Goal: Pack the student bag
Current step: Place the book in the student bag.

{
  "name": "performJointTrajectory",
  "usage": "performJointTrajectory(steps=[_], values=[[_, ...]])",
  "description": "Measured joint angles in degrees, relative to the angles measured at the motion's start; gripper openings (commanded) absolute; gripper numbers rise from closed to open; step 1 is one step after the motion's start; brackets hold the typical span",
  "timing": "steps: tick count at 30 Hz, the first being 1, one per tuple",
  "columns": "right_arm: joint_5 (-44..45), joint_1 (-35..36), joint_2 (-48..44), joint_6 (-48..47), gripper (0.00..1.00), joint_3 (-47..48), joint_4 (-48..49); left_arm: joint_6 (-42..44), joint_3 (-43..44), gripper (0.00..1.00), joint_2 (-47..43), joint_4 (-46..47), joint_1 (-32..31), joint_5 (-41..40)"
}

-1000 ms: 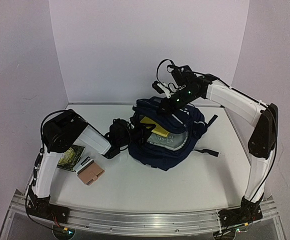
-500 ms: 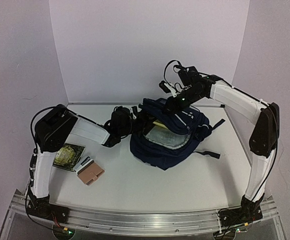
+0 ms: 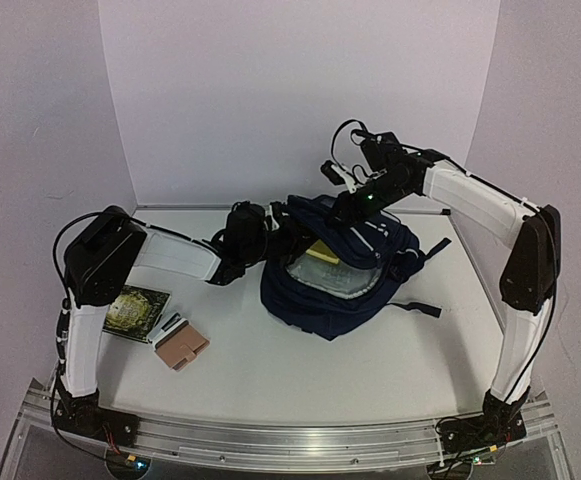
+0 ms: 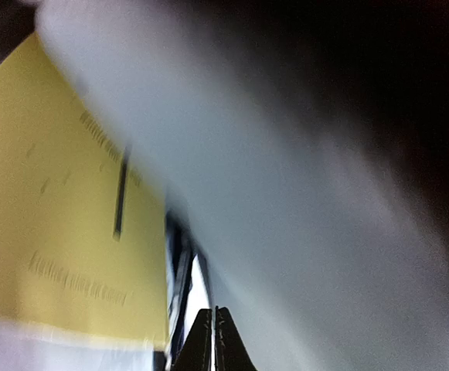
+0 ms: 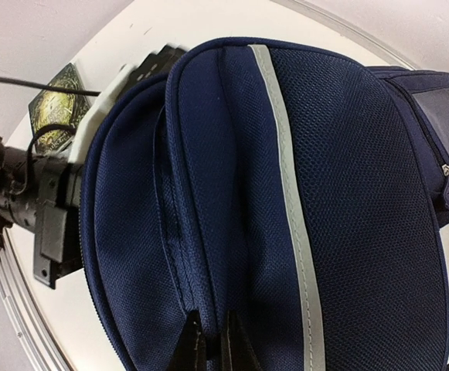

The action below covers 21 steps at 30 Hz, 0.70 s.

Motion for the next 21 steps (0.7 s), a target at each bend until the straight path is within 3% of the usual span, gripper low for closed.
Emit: performJointTrajectory(steps=[3, 8, 12, 18, 21], values=[[0.21, -0.19, -0.09, -0.09, 0.0, -0.02, -0.01, 0.25, 2.33, 0.28, 1.72, -0.18, 0.37, 0.12], [-0.04, -0.53, -0.26, -0.28, 0.0, -0.38, 0.1, 3.54, -2.93, 0.42, -1.68, -4.48, 0.2, -0.89], [-0.28, -1.22, -0.26, -1.49, 0.0, -1.48, 0.81, 7.47, -11.87, 0.59, -10.4, -12.38, -0.96, -3.66], [-2.16, -3.31, -0.2, -3.57, 0.0, -3.42, 1.82, 11.14, -18.28, 0.97, -27.03, -28.1, -1.85, -13.02], [-2.71, -4.68, -0.2, -5.31, 0.0, -4.71, 2.77, 9.83, -21.24, 1.0, -36.22, -38.12, -1.24, -20.68]])
